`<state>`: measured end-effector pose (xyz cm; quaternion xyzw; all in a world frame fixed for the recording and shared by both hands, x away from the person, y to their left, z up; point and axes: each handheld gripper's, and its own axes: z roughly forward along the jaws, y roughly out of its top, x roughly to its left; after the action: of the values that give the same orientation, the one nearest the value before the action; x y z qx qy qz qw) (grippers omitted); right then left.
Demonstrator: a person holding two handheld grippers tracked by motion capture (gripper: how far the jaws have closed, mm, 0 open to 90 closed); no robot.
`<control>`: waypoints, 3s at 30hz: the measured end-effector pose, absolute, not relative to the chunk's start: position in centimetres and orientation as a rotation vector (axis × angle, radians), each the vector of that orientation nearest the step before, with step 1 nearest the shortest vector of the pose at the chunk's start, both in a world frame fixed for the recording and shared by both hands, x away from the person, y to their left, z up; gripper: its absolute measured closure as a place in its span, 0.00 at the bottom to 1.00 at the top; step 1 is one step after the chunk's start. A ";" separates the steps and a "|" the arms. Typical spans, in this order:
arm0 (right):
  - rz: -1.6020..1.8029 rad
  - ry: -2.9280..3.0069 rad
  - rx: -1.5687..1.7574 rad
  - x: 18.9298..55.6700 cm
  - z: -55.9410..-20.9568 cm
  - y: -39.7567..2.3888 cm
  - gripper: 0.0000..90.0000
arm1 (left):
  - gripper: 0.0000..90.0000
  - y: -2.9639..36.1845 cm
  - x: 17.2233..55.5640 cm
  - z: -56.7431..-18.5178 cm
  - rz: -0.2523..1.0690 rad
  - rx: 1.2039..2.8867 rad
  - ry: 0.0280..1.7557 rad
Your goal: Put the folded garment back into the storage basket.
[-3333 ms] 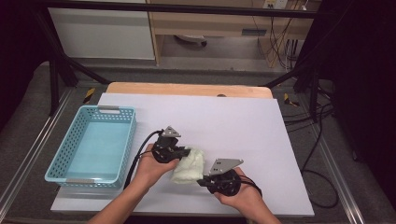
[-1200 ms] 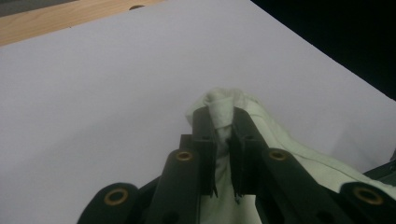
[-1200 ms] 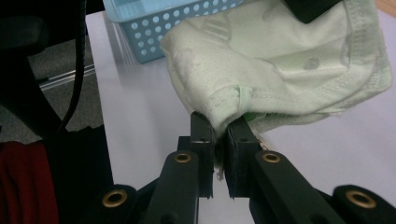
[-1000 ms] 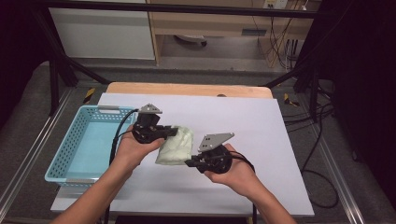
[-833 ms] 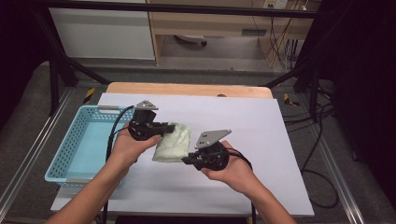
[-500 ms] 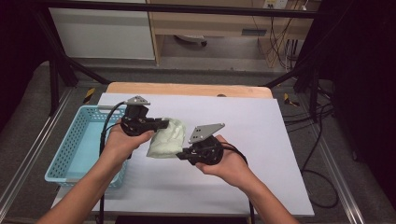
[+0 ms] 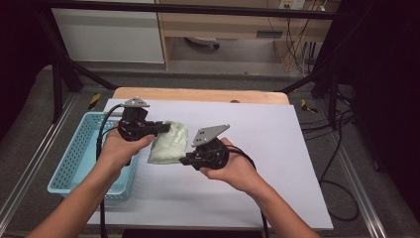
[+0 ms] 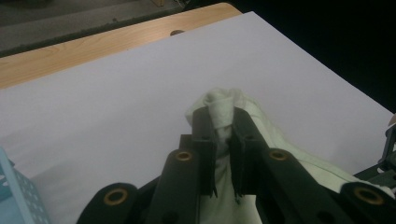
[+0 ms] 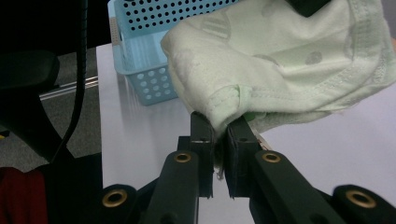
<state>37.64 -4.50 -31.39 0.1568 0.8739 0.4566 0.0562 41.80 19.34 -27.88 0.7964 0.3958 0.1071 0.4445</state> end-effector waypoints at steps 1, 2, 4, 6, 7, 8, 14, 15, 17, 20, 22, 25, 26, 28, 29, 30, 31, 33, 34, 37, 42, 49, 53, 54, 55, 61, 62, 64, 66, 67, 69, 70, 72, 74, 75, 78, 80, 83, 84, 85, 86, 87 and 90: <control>1.386 2.650 0.469 37.7 -31.3 -4.3 0.93 | 0.91 19.5 41.8 -27.9 0.269 1.972 0.983; 1.388 2.651 0.470 37.7 -31.3 -4.1 0.93 | 0.91 19.6 41.8 -27.8 0.272 1.972 0.985; 1.387 2.654 0.464 37.8 -31.2 -3.9 0.93 | 0.91 20.0 41.8 -27.7 0.277 1.971 0.990; 1.385 2.657 0.464 37.9 -31.2 -3.8 0.93 | 0.91 20.1 41.8 -27.7 0.278 1.967 0.995; 1.385 2.658 0.459 37.9 -31.2 -3.6 0.93 | 0.91 20.3 41.8 -27.7 0.280 1.964 0.998; 1.385 2.659 0.461 38.0 -31.2 -3.4 0.93 | 0.91 20.4 41.8 -27.7 0.281 1.964 1.001; 1.386 2.669 0.447 38.4 -31.2 -2.2 0.93 | 0.91 21.4 41.9 -27.7 0.291 1.961 1.016; 1.388 2.670 0.444 38.5 -31.1 -2.0 0.93 | 0.91 21.8 41.9 -27.7 0.295 1.959 1.025; 1.392 2.670 0.437 38.6 -31.1 -1.8 0.93 | 0.91 22.0 41.9 -27.7 0.295 1.959 1.027; 1.397 2.672 0.440 38.7 -31.1 -1.3 0.93 | 0.91 22.5 41.9 -27.6 0.300 1.958 1.033; 1.401 2.672 0.431 38.8 -31.2 -0.9 0.93 | 0.91 22.9 41.9 -27.6 0.305 1.956 1.037; 1.406 2.676 0.423 39.0 -31.1 -0.3 0.93 | 0.91 23.4 41.9 -27.6 0.307 1.955 1.043; 1.404 2.676 0.420 39.0 -31.1 -0.2 0.93 | 0.91 23.5 41.9 -27.6 0.305 1.953 1.046; 1.401 2.680 0.424 39.1 -31.1 0.1 0.93 | 0.91 23.8 42.0 -27.6 0.304 1.952 1.048; 1.400 2.679 0.425 39.2 -31.1 0.3 0.93 | 0.91 23.9 42.0 -27.6 0.306 1.951 1.051; 1.400 2.679 0.425 39.2 -31.1 0.3 0.93 | 0.91 24.1 42.0 -27.6 0.306 1.950 1.052; 1.393 2.681 0.413 39.3 -31.1 0.5 0.93 | 0.91 24.3 42.0 -27.6 0.307 1.949 1.055; 1.391 2.683 0.415 39.2 -31.0 0.6 0.93 | 0.91 24.3 42.0 -27.6 0.307 1.949 1.056; 1.389 2.684 0.411 39.3 -30.9 0.8 0.93 | 0.91 24.5 42.0 -27.6 0.307 1.948 1.058; 1.395 2.685 0.403 39.3 -30.7 1.0 0.93 | 0.91 24.7 42.0 -27.5 0.308 1.947 1.060; 1.393 2.684 0.400 39.4 -30.6 1.3 0.93 | 0.91 25.1 42.1 -27.3 0.313 1.945 1.063; 1.398 2.682 0.395 39.5 -30.4 1.7 0.93 | 0.91 25.6 42.1 -27.1 0.320 1.942 1.069; 1.397 2.682 0.397 39.6 -30.4 1.9 0.93 | 0.91 25.8 42.2 -27.1 0.320 1.941 1.073; 1.398 2.681 0.396 39.6 -30.4 2.0 0.93 | 0.91 25.8 42.2 -27.1 0.321 1.940 1.074; 1.398 2.680 0.396 39.7 -30.4 2.1 0.93 | 0.91 25.9 42.2 -27.0 0.322 1.941 1.074; 1.404 2.676 0.397 39.8 -30.3 2.4 0.93 | 0.91 26.2 42.4 -26.8 0.331 1.943 1.079; 1.407 2.674 0.394 39.9 -30.3 2.5 0.93 | 0.91 26.3 42.4 -26.7 0.333 1.942 1.080; 1.415 2.671 0.396 39.9 -30.3 2.8 0.93 | 0.91 26.5 42.4 -26.7 0.337 1.943 1.083; 1.418 2.668 0.392 40.0 -30.4 3.1 0.93 | 0.91 26.6 42.4 -26.6 0.339 1.944 1.086; 1.418 2.668 0.392 40.0 -30.4 3.1 0.93 | 0.91 26.7 42.5 -26.6 0.340 1.944 1.089; 1.420 2.669 0.391 40.0 -30.4 3.3 0.93 | 0.91 27.0 42.5 -26.6 0.341 1.943 1.094; 1.425 2.669 0.399 40.0 -30.4 3.6 0.93 | 0.91 27.2 42.5 -26.7 0.342 1.944 1.098; 1.426 2.666 0.393 40.1 -30.5 3.7 0.93 | 0.91 27.3 42.5 -26.7 0.343 1.946 1.099; 1.428 2.667 0.396 40.1 -30.5 3.9 0.93 | 0.91 27.5 42.6 -26.7 0.343 1.943 1.103; 1.432 2.666 0.387 40.2 -30.5 4.0 0.93 | 0.91 27.6 42.6 -26.7 0.342 1.944 1.105; 1.437 2.666 0.397 40.2 -30.6 4.3 0.93 | 0.91 27.8 42.7 -26.7 0.342 1.945 1.108; 1.440 2.665 0.395 40.3 -30.7 4.5 0.93 | 0.91 27.9 42.7 -26.7 0.343 1.947 1.110; 1.442 2.667 0.399 40.4 -30.8 4.7 0.93 | 0.91 28.1 42.7 -26.8 0.344 1.945 1.115; 1.443 2.669 0.399 40.4 -30.8 4.8 0.93 | 0.91 28.2 42.8 -26.8 0.343 1.946 1.114; 1.443 2.669 0.399 40.4 -30.8 4.8 0.93 | 0.91 28.3 42.8 -26.8 0.345 1.946 1.118; 1.446 2.667 0.399 40.5 -30.8 4.9 0.93 | 0.91 28.4 42.8 -26.8 0.345 1.943 1.120; 1.452 2.665 0.399 40.5 -30.8 5.0 0.93 | 0.91 28.5 42.8 -26.8 0.346 1.945 1.123; 1.451 2.667 0.398 40.5 -30.9 5.2 0.93 | 0.91 28.6 42.8 -26.8 0.346 1.943 1.125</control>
<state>40.51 5.20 -30.90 0.1300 0.8702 0.4735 0.0399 42.79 28.64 -26.81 0.7757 0.4491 0.1382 0.4213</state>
